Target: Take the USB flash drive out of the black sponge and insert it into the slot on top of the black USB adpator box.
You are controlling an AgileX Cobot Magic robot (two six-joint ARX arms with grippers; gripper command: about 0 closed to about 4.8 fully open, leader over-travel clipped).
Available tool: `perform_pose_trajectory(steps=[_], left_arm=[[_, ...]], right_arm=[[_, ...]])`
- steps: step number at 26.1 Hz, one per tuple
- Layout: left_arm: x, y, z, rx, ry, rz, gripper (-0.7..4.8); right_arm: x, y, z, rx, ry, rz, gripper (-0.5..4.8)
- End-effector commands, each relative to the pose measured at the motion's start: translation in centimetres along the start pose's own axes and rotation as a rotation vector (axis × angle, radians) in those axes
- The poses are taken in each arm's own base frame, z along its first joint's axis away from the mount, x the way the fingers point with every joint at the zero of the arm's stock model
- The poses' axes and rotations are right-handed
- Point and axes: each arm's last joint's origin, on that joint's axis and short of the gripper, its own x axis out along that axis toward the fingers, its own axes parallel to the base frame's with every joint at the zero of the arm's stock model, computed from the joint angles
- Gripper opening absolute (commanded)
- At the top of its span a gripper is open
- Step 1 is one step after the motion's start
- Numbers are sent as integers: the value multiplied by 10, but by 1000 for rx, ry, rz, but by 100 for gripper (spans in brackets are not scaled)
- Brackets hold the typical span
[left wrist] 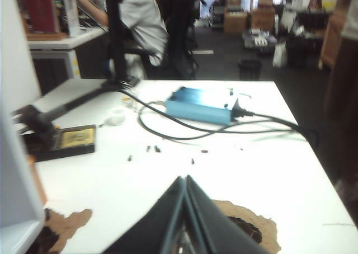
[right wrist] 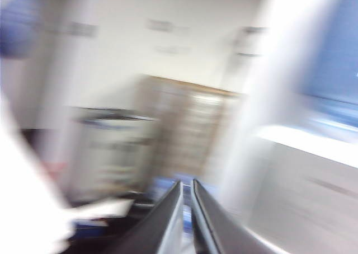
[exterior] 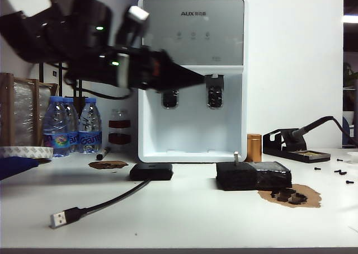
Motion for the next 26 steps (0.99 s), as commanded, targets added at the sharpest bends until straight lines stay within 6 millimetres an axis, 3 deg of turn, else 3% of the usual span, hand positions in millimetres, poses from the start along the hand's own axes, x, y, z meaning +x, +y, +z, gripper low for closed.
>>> perform_pose_trajectory(steps=[1, 3, 5, 8, 12, 14, 21, 26], left_arm=[[17, -11, 0, 59, 45, 47, -4], [24, -15, -2, 55, 57, 56, -4], [28, -16, -6, 52, 67, 70, -4], [34, -15, -18, 32, 88, 69, -4], [42, -8, -43, 6, 141, 131, -4], [43, -8, -45, 2, 144, 128, -4], [45, -10, -49, 0, 154, 113, -4], [47, -10, -60, 25, 176, 106, -4]], right_arm=[[8, -16, -8, 133, 17, -402, 112], [13, -24, -21, 178, 26, -456, 160], [16, -30, -35, 194, 44, -481, 160], [18, -26, -52, 182, 63, -455, 157], [6, -19, -107, 248, 121, -429, 120], [5, -22, -123, 267, 154, -407, 120], [18, -20, -168, 308, 196, -333, 113], [22, -18, -195, 297, 228, -399, 111]])
